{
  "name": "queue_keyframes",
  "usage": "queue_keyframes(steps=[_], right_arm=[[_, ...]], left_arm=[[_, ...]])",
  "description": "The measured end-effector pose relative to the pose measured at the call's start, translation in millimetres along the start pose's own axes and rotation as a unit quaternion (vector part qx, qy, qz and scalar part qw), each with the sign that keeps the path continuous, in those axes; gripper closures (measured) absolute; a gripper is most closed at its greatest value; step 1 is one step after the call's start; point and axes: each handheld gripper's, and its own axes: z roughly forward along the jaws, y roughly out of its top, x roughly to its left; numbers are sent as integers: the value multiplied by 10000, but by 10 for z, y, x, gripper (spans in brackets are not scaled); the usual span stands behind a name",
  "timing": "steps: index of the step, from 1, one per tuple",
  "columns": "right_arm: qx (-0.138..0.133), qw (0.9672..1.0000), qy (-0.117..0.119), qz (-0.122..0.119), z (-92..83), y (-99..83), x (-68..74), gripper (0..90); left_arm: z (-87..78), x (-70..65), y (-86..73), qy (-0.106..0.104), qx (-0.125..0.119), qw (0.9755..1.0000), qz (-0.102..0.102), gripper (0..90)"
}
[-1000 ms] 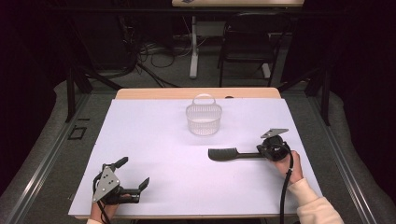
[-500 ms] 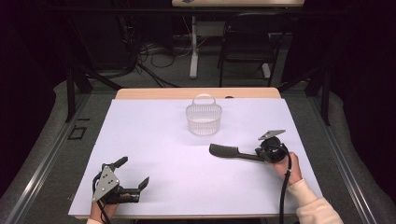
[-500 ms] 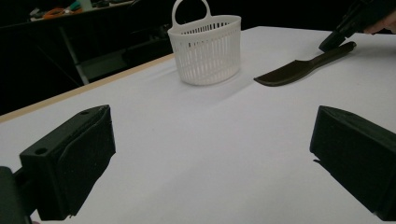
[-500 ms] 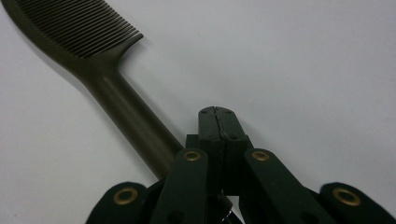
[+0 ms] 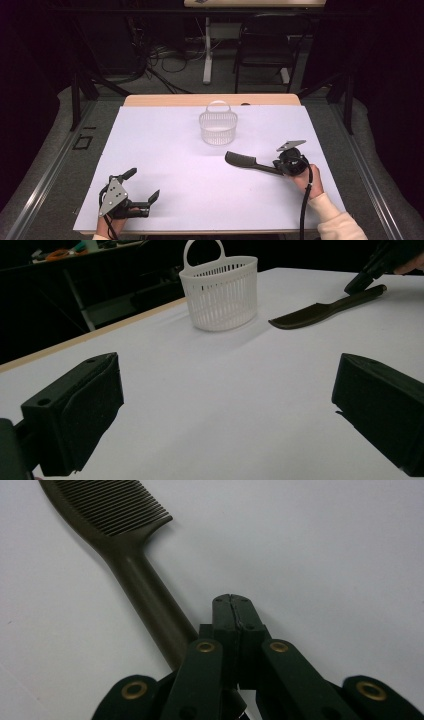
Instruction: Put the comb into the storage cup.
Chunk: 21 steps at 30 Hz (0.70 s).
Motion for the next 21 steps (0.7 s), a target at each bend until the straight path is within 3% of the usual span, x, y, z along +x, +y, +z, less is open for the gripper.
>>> queue_keyframes(steps=[4, 10, 14, 21], right_arm=[[-25, 10000, -31, -6, -18, -1, -1, 890], [-290, 9995, -37, -70, -99, 13, 21, 780], [-538, 9985, 25, -127, -200, 30, 62, 663], [-986, 9935, 476, -326, -393, 29, 245, 412]], left_arm=[[-5, 0, 1, 2, 4, 10000, 4, 3], [5, 3, -3, -9, 9, 10000, -16, 3], [-12, 1, -2, 14, 9, 10000, 14, 3], [-20, -3, 1, 23, -7, 10000, 30, 3]])
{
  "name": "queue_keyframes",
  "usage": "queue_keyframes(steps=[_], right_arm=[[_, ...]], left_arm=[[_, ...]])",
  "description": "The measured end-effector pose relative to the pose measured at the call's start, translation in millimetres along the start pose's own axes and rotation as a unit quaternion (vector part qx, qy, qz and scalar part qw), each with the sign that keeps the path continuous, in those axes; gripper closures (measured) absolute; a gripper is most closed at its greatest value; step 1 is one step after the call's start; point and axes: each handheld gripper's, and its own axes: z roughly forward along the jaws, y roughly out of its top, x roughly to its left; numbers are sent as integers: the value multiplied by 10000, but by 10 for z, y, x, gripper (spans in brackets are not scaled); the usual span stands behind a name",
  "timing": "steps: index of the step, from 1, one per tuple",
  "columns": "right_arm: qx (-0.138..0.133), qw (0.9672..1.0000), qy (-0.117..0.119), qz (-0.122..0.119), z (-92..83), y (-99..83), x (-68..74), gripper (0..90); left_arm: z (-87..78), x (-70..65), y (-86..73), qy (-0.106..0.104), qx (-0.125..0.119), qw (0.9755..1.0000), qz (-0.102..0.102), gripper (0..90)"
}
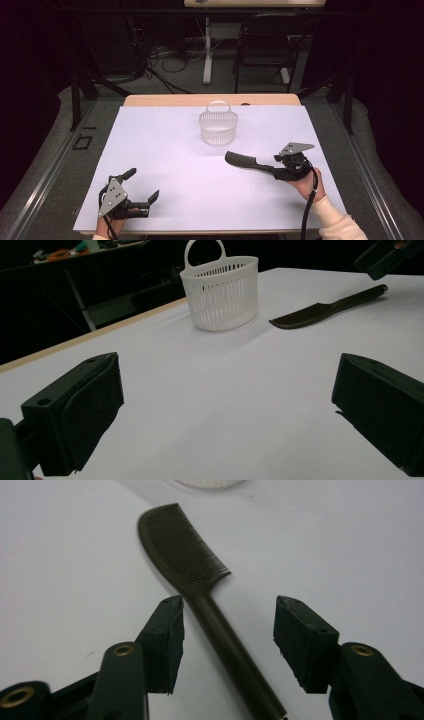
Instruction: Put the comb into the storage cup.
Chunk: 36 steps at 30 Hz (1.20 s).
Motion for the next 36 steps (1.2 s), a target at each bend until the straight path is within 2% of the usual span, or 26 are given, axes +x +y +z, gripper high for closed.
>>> queue_keyframes(steps=[1, 3, 5, 9, 13, 21, 25, 32, 36], right_arm=[[-62, 9999, 88, -8, -18, 1, 37, 333], [-61, 9998, 200, -70, -36, 1, 123, 285], [-50, 9994, 296, -156, -45, -18, 224, 194], [9, 9982, 507, -320, -25, -95, 387, 96], [69, 9969, 663, -421, -14, -150, 478, 20], [-29, 9955, 766, -563, 6, -154, 477, 0], [35, 9946, 789, -679, 32, -144, 458, 0], [139, 9942, 737, -768, 61, -114, 413, 0], [71, 9945, 709, -773, 53, -79, 374, 0]], left_arm=[[0, 4, -2, 11, -4, 10000, -22, 3], [3, 10, -5, 21, 6, 10000, -37, 3], [2, 8, -3, 13, 8, 10000, -28, 3], [-6, 5, -3, 19, 2, 10000, -24, 3], [5, 9, -3, 2, 17, 10000, -27, 3], [1, 3, -1, 3, 14, 10000, -8, 3], [0, 5, -2, 14, 16, 10000, -20, 3], [3, 6, -3, -7, 11, 10000, -17, 2], [12, 10, -6, 2, 33, 10000, -32, 3]])
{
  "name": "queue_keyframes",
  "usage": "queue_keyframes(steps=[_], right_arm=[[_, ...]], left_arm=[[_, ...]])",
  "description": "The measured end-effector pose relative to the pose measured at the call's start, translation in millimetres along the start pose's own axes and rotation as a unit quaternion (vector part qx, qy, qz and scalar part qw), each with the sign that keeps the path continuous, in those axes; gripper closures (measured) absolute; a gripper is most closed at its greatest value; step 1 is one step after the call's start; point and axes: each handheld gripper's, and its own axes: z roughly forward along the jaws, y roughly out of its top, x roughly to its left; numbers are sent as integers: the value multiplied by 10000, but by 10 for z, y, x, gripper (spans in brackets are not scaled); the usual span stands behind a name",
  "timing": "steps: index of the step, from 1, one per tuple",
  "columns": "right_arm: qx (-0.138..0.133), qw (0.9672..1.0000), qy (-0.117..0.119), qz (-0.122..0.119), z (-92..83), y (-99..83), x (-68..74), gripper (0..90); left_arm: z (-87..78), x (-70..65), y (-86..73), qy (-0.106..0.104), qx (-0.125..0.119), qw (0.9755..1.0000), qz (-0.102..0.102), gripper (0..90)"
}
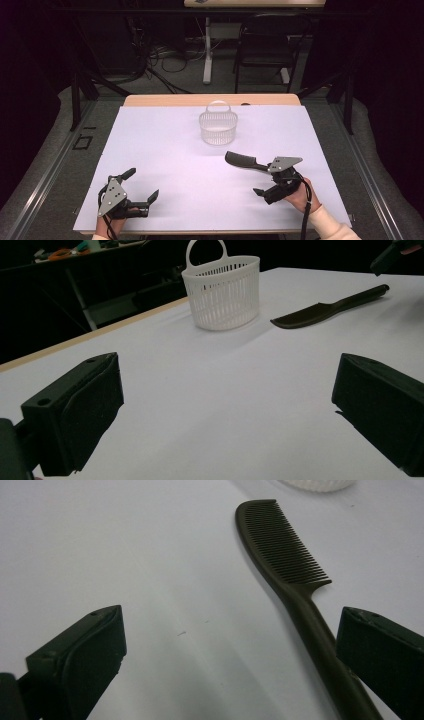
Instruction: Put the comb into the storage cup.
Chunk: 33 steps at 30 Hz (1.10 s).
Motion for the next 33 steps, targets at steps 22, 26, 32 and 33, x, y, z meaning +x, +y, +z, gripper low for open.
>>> queue_keyframes(steps=[22, 26, 32, 33], right_arm=[[626, 9975, 15, -320, 48, 260, -269, 0], [848, 9956, 109, -376, 107, 321, -339, 0], [1153, 9918, 107, -533, 193, 391, -398, 53], [1248, 9903, 120, -596, 211, 399, -403, 61]], left_arm=[[-4, 9, -6, 22, -11, 10000, -13, 3], [-6, 7, -5, 19, -2, 10000, -1, 3], [-7, 6, -4, 18, -3, 10000, 5, 3], [-7, 7, -5, 21, 2, 10000, 2, 3]])
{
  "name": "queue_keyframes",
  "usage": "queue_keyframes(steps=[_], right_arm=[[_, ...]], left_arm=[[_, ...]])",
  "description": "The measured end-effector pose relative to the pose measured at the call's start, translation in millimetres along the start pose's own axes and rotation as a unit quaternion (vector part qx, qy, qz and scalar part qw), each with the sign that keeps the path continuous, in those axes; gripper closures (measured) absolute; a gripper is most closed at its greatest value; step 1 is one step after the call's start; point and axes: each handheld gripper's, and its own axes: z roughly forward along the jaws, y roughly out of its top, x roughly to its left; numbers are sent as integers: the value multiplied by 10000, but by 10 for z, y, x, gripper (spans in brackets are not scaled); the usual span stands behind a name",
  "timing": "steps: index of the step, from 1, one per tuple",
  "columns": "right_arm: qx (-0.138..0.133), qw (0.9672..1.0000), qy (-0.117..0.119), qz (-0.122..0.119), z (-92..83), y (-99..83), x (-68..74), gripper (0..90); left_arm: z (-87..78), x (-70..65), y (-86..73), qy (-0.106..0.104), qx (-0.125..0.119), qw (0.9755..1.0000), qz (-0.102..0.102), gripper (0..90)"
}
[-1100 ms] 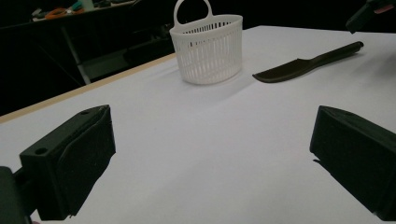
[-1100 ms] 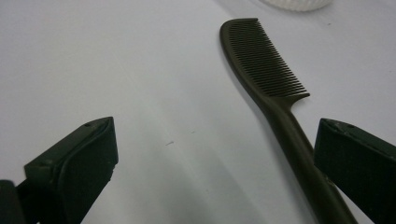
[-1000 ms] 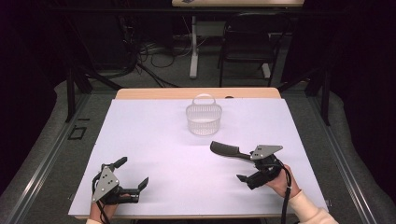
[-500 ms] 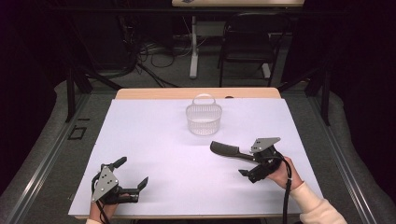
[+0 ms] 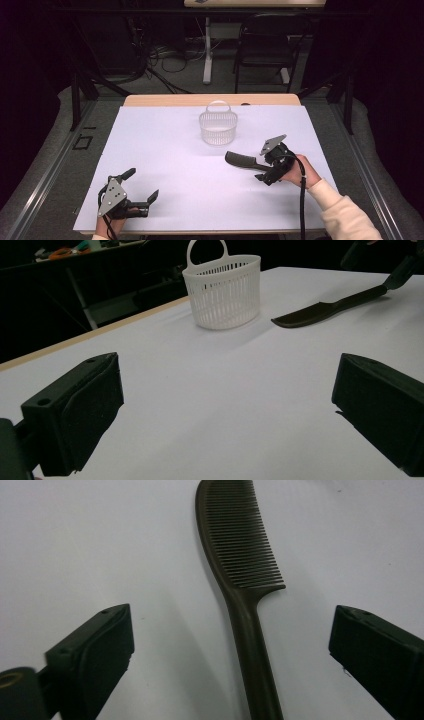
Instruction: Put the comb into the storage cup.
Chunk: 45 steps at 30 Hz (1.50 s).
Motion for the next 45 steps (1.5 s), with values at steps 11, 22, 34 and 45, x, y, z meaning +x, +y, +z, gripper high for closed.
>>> queue_keyframes(steps=[11, 22, 34, 45], right_arm=[[763, 9960, 48, -471, 144, 150, -59, 363], [1457, 9854, 103, -877, 250, 302, -92, 588], [1984, 9738, 63, -1108, 394, 380, -80, 652], [2202, 9689, 86, -1129, 494, 398, -106, 697]], left_arm=[[2, 0, 0, 1, 23, 10000, 3, 3], [3, 0, -2, 12, 20, 10000, -22, 3], [2, -1, -1, -4, 25, 10000, -6, 3], [5, 0, -4, -16, 59, 10000, -20, 3]])
